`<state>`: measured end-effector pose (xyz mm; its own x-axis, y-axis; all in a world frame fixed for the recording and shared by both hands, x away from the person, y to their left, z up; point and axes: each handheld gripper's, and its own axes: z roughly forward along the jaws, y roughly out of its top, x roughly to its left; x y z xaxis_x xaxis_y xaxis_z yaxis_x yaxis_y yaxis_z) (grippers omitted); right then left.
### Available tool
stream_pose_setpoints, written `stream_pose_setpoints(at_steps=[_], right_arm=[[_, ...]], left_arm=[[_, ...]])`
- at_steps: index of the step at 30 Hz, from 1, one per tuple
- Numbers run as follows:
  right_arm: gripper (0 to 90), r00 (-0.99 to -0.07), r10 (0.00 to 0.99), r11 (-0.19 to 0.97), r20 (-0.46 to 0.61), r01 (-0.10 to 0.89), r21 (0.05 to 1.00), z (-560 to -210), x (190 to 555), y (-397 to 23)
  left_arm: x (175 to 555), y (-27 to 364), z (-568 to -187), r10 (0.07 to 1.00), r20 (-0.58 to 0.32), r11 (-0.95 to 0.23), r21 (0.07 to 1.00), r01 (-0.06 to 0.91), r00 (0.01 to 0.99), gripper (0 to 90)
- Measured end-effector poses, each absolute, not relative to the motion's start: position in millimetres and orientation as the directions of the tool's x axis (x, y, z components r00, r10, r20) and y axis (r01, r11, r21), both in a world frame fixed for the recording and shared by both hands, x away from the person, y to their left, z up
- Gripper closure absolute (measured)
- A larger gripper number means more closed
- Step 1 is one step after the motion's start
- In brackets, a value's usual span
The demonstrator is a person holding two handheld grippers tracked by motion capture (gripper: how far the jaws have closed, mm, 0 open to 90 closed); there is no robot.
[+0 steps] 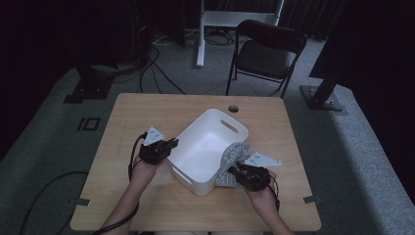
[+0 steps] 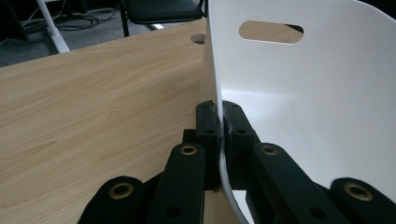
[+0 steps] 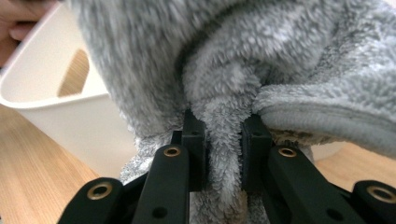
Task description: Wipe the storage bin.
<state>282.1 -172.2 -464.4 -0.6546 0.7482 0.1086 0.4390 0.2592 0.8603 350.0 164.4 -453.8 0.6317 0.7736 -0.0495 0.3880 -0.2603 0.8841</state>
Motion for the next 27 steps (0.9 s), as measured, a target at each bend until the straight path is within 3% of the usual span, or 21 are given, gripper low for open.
stream_pose_setpoints(at_steps=[27], right_arm=[[76.3,-0.604,0.772,0.265,0.198,0.588,0.764,-514,308,-172]], left_arm=[[350,164,-453,0.772,-0.04,-0.269,0.884,0.383,0.634,86.5]])
